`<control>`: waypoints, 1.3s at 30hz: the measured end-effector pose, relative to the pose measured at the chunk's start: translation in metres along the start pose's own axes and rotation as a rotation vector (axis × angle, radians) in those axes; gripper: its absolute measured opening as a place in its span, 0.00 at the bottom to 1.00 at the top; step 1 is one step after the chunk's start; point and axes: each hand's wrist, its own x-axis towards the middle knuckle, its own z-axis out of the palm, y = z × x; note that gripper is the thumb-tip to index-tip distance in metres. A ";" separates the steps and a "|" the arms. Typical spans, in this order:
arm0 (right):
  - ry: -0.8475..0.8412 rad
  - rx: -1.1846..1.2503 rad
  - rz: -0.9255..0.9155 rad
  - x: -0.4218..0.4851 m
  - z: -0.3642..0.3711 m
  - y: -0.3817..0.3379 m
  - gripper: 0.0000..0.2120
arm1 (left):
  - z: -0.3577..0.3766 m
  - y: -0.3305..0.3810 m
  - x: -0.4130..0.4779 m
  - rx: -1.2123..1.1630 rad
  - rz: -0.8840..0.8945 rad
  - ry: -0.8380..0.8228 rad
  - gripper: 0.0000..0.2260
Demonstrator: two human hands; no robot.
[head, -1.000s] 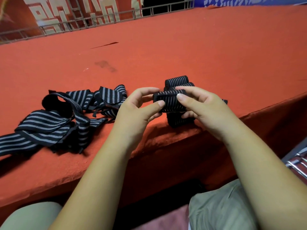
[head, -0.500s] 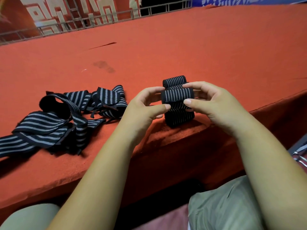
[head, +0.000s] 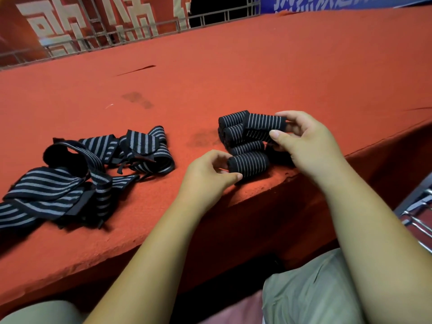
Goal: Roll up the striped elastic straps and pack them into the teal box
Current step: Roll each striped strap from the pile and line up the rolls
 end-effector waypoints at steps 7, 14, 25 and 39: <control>-0.016 0.000 -0.005 0.005 -0.005 0.005 0.19 | 0.016 0.002 0.012 -0.038 -0.017 -0.014 0.16; -0.135 -0.193 -0.066 0.011 0.003 0.018 0.22 | 0.025 -0.007 0.014 -0.048 -0.041 0.057 0.16; -0.064 -0.618 -0.172 0.017 0.011 0.028 0.24 | 0.030 -0.007 0.002 -0.061 0.172 0.118 0.30; -0.024 -0.826 0.155 0.005 -0.021 0.031 0.30 | 0.029 -0.003 -0.003 -0.100 0.114 0.107 0.31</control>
